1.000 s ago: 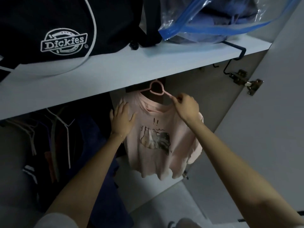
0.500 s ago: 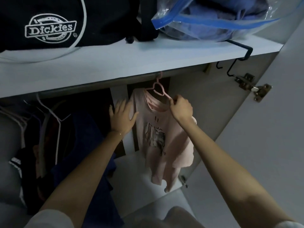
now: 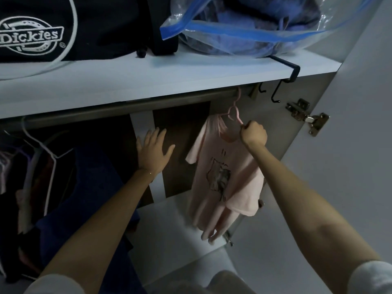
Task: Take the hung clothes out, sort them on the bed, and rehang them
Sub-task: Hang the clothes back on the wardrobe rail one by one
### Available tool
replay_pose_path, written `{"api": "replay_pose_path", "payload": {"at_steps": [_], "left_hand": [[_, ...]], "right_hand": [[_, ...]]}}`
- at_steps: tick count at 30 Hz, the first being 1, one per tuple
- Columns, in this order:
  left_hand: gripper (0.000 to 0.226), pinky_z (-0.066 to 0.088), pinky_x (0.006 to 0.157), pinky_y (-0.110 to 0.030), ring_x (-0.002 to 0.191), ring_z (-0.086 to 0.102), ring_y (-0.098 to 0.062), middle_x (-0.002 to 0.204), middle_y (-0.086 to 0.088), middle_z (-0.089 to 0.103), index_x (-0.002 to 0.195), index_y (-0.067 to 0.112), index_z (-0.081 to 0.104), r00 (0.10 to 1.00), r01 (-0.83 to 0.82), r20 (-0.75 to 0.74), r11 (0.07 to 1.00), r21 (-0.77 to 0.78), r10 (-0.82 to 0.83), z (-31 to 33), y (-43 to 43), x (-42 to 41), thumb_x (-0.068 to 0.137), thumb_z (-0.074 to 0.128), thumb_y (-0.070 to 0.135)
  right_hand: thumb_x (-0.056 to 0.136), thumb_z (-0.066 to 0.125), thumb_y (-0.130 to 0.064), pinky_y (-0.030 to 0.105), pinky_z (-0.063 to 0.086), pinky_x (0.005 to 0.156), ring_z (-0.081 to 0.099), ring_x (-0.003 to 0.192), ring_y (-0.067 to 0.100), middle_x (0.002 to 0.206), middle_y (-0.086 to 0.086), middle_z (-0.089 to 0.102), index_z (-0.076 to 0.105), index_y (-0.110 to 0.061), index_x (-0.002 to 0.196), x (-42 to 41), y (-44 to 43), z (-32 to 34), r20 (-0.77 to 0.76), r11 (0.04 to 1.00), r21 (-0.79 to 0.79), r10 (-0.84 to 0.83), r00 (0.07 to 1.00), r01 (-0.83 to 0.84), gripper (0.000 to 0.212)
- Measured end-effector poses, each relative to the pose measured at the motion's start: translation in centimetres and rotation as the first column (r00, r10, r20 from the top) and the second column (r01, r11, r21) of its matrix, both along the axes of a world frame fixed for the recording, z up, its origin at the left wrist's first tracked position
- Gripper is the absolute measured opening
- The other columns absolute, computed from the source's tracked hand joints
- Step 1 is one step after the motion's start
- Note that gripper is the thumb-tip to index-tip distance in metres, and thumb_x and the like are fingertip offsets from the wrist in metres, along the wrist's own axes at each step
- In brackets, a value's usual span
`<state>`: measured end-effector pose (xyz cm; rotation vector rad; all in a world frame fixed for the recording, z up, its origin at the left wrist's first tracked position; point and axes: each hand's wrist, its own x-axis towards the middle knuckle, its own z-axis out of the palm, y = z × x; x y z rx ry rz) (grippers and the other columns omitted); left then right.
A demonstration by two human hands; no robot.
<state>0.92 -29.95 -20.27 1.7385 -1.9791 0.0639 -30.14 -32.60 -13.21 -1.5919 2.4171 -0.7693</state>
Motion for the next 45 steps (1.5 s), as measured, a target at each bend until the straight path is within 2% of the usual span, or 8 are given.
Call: {"api": "replay_pose_path", "payload": {"at_steps": [6,15,22,28,32,36,42,45], "left_hand": [[0.061,0.009,0.119,-0.057,0.148,0.025,-0.031,0.157,-0.010,0.035,0.151,0.018,0.038,1.000,0.028,-0.001,0.999,-0.022,-0.028,0.5,0.3,-1.8,0.100,0.047,0.050],[0.061,0.010,0.119,-0.056,0.149,0.022,-0.029,0.159,-0.008,0.031,0.152,0.020,0.035,0.999,0.034,0.030,0.999,-0.005,-0.034,1.7,0.6,-2.4,0.100,0.044,0.051],[0.061,0.008,0.120,-0.056,0.149,0.022,-0.030,0.159,-0.008,0.031,0.152,0.020,0.035,0.996,0.079,0.042,0.997,0.018,-0.080,1.5,0.6,-1.9,0.100,0.044,0.051],[0.062,0.008,0.119,-0.056,0.149,0.021,-0.029,0.159,-0.008,0.031,0.154,0.020,0.032,0.980,0.180,0.075,0.983,0.036,-0.182,0.5,0.2,-3.1,0.101,0.044,0.050],[0.062,0.005,0.120,-0.055,0.150,0.018,-0.028,0.161,-0.007,0.028,0.155,0.021,0.027,0.957,0.278,0.056,0.954,0.111,-0.285,-0.3,0.5,-6.0,0.102,0.040,0.049],[0.064,0.002,0.120,-0.056,0.151,0.014,-0.028,0.162,-0.007,0.025,0.156,0.022,0.026,0.922,0.367,0.070,0.919,0.145,-0.380,-1.2,1.8,-9.4,0.100,0.041,0.051],[0.065,0.013,0.117,-0.060,0.149,0.021,-0.031,0.160,-0.009,0.030,0.154,0.023,0.032,0.863,0.484,0.107,0.869,0.099,-0.493,-1.3,5.5,-15.2,0.097,0.049,0.050],[0.067,0.019,0.115,-0.062,0.147,0.027,-0.033,0.157,-0.011,0.035,0.153,0.021,0.036,0.826,0.543,0.126,0.836,0.080,-0.549,-1.3,8.4,-18.3,0.093,0.038,0.051]], "right_hand": [[0.098,0.050,-0.014,0.035,0.040,0.073,0.058,0.109,0.040,0.117,0.023,0.061,0.062,0.003,0.110,-2.2,-0.8,1.1,-0.078,0.995,0.089,-0.039,0.996,0.046,0.024],[0.095,0.050,-0.003,0.037,0.046,0.082,0.059,0.111,0.038,0.120,0.021,0.062,0.061,0.001,0.114,-4.0,-1.4,1.5,-0.220,0.990,0.138,-0.005,0.976,0.036,0.022],[0.088,0.055,0.003,0.043,0.044,0.088,0.050,0.118,0.041,0.130,0.023,0.050,0.045,-0.002,0.130,-3.4,0.4,1.7,-0.366,0.988,0.138,0.118,0.923,-0.071,0.043],[0.086,0.054,-0.005,0.044,0.035,0.094,0.043,0.118,0.037,0.128,0.018,0.049,0.043,-0.008,0.137,-2.3,4.0,-1.2,-0.495,0.994,0.090,0.092,0.864,-0.055,0.052],[0.088,0.053,-0.012,0.045,0.034,0.095,0.044,0.118,0.036,0.128,0.016,0.051,0.043,-0.010,0.141,-1.3,7.5,-3.2,-0.441,0.995,0.099,0.067,0.895,-0.026,0.054],[0.089,0.057,-0.019,0.047,0.028,0.107,0.037,0.129,0.034,0.137,0.012,0.046,0.041,-0.014,0.142,-1.1,12.3,-3.4,-0.396,0.995,0.101,0.050,0.917,-0.011,0.056],[0.092,0.059,-0.028,0.053,0.018,0.116,0.027,0.143,0.037,0.153,0.015,0.036,0.039,-0.016,0.148,-2.7,20.2,-3.3,-0.319,1.000,0.004,0.011,0.948,-0.010,0.060],[0.092,0.059,-0.030,0.054,0.022,0.115,0.031,0.142,0.039,0.151,0.016,0.039,0.042,-0.015,0.147,-3.9,24.7,-3.7,-0.301,0.999,-0.018,-0.033,0.953,0.029,0.059]]}}
